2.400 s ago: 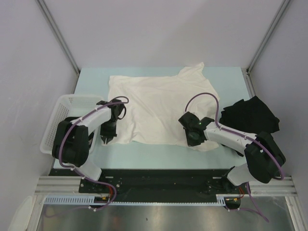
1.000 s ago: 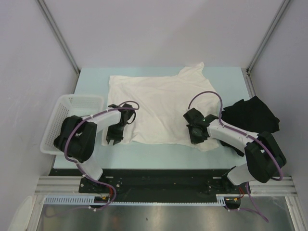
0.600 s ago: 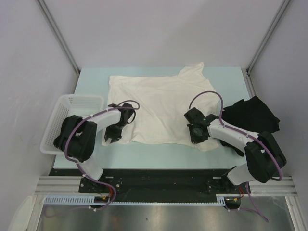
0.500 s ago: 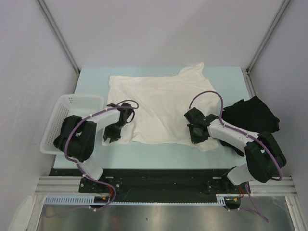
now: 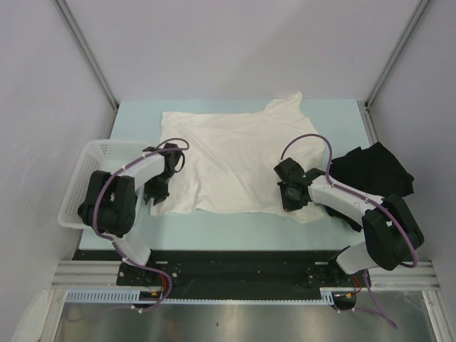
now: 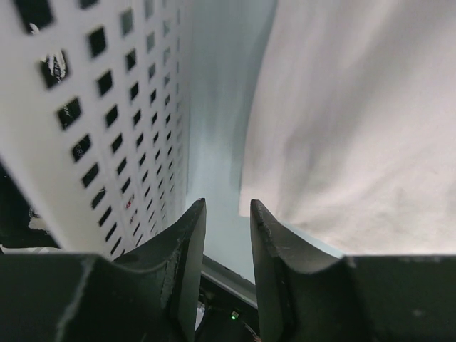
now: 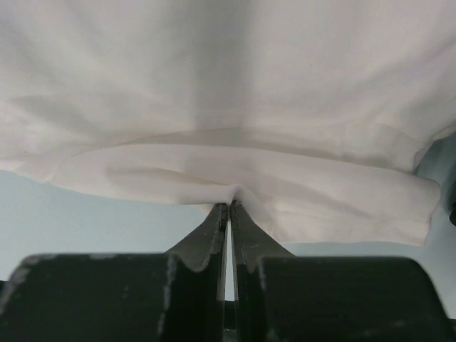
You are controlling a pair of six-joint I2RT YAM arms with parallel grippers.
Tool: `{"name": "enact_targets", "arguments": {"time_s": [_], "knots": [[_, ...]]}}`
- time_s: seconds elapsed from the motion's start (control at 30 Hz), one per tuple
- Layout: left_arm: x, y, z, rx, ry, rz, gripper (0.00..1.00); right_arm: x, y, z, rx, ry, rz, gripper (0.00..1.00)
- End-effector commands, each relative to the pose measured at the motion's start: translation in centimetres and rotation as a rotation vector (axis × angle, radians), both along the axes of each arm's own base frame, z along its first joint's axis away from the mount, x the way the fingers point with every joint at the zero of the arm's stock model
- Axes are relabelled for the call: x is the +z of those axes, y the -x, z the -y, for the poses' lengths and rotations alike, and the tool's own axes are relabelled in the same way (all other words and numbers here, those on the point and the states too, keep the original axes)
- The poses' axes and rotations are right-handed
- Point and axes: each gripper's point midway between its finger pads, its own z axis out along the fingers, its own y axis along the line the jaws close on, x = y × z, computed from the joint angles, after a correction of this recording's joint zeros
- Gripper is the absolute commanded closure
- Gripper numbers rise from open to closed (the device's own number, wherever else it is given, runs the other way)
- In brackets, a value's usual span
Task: Fold and stack the t-shirts
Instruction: Grap the side of the flattened tshirt closest away from the robot with both arms
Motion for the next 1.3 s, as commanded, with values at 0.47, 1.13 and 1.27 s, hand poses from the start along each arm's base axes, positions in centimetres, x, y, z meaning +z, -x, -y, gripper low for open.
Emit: {"name": "enact_targets", "arguments": {"time_s": [0.47,1.13,1.27], "knots": [[0.2,-1.1,-0.8,0.12,0.142,0.041,0.64,0.8,-1.8,-0.5,-0.02,-0.051,0.026,0.93],[-1.3,1.9,0.2,0.201,0.191,-0.014,0.66,1.0,-1.9,-0.7,-0.044,-0.072,0.027,0.93],[-1.4,1.9,0.1,0.199,0.187,-0.018,0.66,1.0,-2.0,-0.8,-0.046,-0.078,0.029,0.93]]}}
